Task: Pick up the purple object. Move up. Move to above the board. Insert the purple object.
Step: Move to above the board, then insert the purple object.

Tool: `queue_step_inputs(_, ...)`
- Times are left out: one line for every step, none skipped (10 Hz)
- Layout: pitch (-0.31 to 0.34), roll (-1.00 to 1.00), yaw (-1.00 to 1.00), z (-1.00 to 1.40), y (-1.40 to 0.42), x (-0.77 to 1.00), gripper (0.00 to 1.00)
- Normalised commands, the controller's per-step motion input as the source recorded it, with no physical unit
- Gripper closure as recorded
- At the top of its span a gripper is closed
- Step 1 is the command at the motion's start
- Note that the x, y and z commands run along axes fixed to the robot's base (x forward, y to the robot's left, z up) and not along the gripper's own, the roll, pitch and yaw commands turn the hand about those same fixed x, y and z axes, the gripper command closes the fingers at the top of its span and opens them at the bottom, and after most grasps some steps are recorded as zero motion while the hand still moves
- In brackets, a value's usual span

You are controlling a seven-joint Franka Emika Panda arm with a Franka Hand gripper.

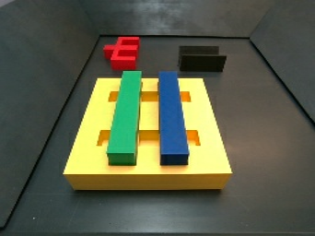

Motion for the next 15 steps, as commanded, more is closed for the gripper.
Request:
queue_step_inputs(0.035,-0.01,0.01,0.14,-1.40,0.23,1.00)
queue_step_inputs(0.053,-0.01,0.00,0.14,-1.40,0.24,1.00)
queue_step_inputs(0.086,0.00,0.01,0.14,-1.40,0.25,1.00)
queue_step_inputs(0.104,-0.02,0.00,0.14,-1.40,0.26,1.00)
queue_step_inputs(0.136,0.00,0.01,0.15,-1.40,0.29,1.00)
queue_step_inputs(0.155,0.01,0.01,0.16,-1.40,0.32,1.00)
queue_step_inputs(0.164,0.02,0.01,0.17,-1.40,0.35,1.00)
queue_step_inputs(0.165,0.04,0.01,0.08,-0.66,0.21,1.00)
queue_step_inputs(0.151,0.04,0.01,0.05,-0.29,0.14,1.00)
queue_step_inputs(0.000,0.00,0.00,0.00,0.00,0.03,1.00)
queue_step_inputs(0.000,0.04,0.00,-0.24,-0.16,0.11,1.00)
queue_step_inputs(0.000,0.22,0.00,-0.90,-0.58,0.19,1.00)
queue_step_inputs(0.000,0.25,0.00,-0.85,-0.77,0.20,1.00)
queue_step_inputs(-0.010,0.24,0.00,-0.85,-0.78,0.21,1.00)
queue_step_inputs(-0.024,0.24,0.00,-0.84,-0.77,0.24,1.00)
